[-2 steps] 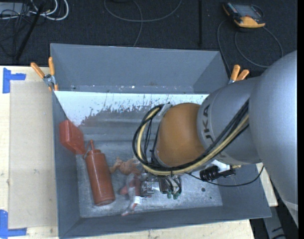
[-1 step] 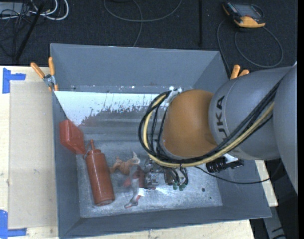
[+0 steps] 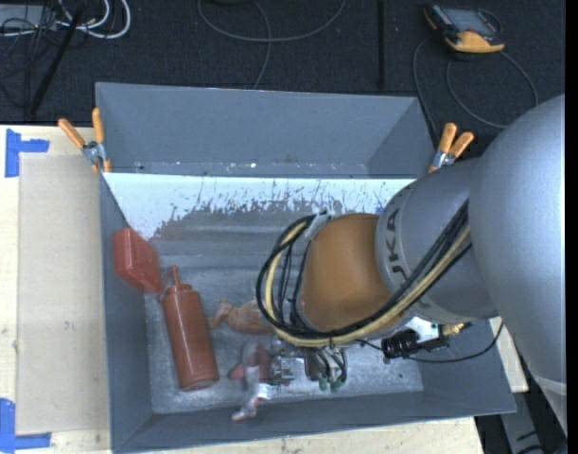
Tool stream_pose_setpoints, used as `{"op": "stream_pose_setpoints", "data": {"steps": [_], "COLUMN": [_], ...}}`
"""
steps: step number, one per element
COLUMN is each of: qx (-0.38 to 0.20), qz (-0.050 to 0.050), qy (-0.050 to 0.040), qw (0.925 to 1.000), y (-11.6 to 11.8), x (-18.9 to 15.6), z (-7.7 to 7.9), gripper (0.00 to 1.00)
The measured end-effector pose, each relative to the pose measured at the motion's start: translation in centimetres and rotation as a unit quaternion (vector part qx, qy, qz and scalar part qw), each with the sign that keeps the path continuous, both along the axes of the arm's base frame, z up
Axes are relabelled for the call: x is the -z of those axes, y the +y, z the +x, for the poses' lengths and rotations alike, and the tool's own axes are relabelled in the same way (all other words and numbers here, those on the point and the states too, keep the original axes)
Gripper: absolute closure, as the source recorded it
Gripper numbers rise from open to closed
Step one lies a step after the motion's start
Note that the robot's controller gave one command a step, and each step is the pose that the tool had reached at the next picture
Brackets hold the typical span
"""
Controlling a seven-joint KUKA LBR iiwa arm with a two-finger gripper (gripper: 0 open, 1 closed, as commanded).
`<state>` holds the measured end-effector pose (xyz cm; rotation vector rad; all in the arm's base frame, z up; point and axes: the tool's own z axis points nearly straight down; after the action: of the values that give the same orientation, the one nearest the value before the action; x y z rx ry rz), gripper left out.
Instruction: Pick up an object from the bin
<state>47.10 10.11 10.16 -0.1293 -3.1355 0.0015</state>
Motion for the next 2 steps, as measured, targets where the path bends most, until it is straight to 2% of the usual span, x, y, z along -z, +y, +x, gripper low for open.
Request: {"op": "stream_pose_setpoints", "data": {"steps": [1, 2], "qx": [-0.001, -0.002], "qz": [0.0, 0.0], "qy": [0.0, 0.0037], "qw": [1.0, 1.0], "y": [0.0, -2.2], "x": [0.0, -4.2], "z": [0.0, 0.3], "gripper": [1.0, 1.0]}}
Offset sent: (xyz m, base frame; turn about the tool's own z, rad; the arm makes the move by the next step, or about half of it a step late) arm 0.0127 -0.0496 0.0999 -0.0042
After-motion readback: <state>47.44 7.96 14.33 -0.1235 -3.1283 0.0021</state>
